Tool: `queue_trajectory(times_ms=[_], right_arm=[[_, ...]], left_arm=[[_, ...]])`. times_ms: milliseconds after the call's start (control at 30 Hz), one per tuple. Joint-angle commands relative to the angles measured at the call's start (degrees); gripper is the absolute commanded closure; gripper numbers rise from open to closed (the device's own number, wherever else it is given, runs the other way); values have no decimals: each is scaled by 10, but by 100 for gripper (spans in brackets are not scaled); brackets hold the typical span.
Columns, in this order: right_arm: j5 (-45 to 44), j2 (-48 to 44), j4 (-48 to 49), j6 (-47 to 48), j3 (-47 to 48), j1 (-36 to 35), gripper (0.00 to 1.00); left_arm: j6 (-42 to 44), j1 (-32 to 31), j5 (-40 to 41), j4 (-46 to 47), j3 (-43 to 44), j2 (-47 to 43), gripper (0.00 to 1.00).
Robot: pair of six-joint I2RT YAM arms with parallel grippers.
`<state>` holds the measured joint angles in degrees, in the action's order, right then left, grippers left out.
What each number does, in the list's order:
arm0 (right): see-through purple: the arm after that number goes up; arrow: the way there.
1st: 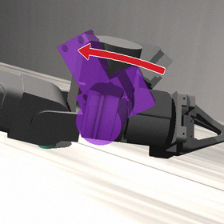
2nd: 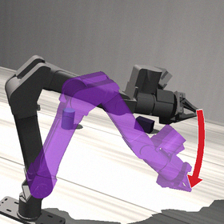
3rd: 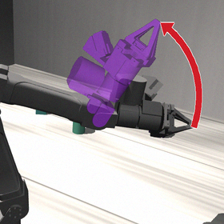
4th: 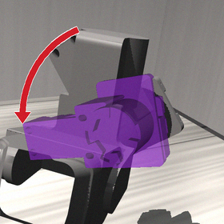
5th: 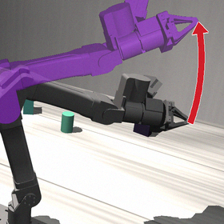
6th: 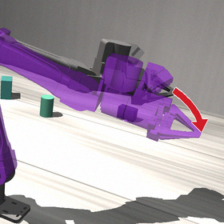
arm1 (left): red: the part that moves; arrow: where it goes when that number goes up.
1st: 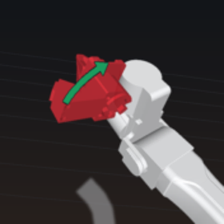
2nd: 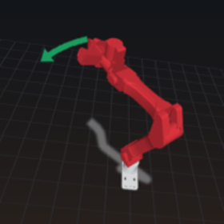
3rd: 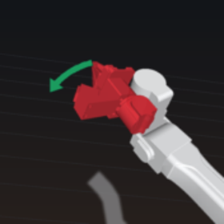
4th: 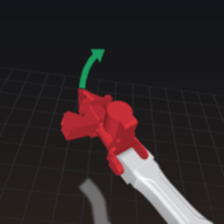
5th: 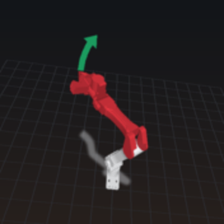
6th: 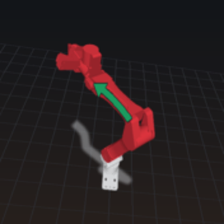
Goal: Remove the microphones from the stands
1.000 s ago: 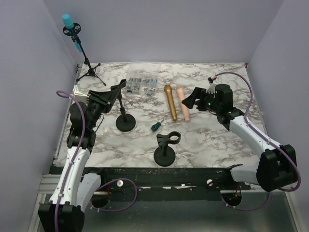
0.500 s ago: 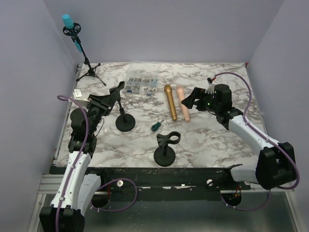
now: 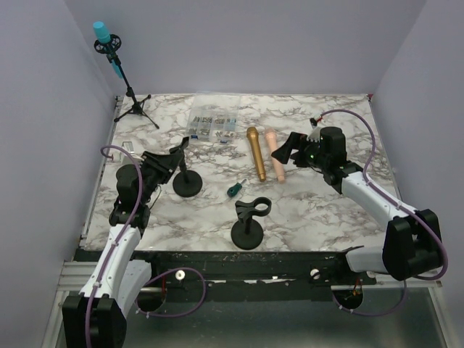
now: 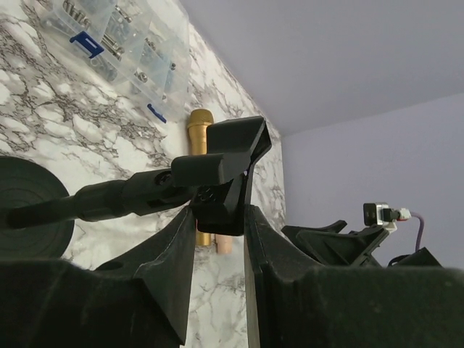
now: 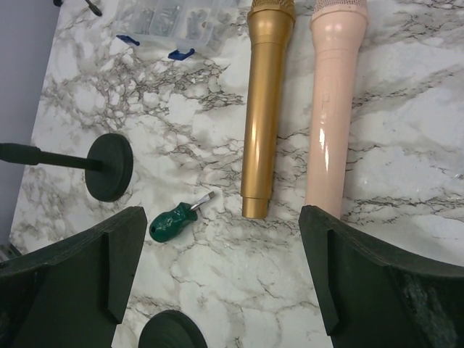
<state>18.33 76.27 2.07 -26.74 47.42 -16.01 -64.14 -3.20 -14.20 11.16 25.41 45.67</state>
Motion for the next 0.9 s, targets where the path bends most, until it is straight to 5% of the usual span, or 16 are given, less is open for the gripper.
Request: queue_trajectory(times_ms=[0, 433, 867], right_arm=[[11, 8, 15, -2, -7, 4, 5], [15, 16, 20, -3, -7, 4, 5], [17, 21, 21, -3, -8, 4, 5]], left_arm=[[85, 4, 14, -114, -10, 24, 100], [70, 3, -99, -251, 80, -121, 100], [-17, -24, -224, -281, 39, -216, 100]])
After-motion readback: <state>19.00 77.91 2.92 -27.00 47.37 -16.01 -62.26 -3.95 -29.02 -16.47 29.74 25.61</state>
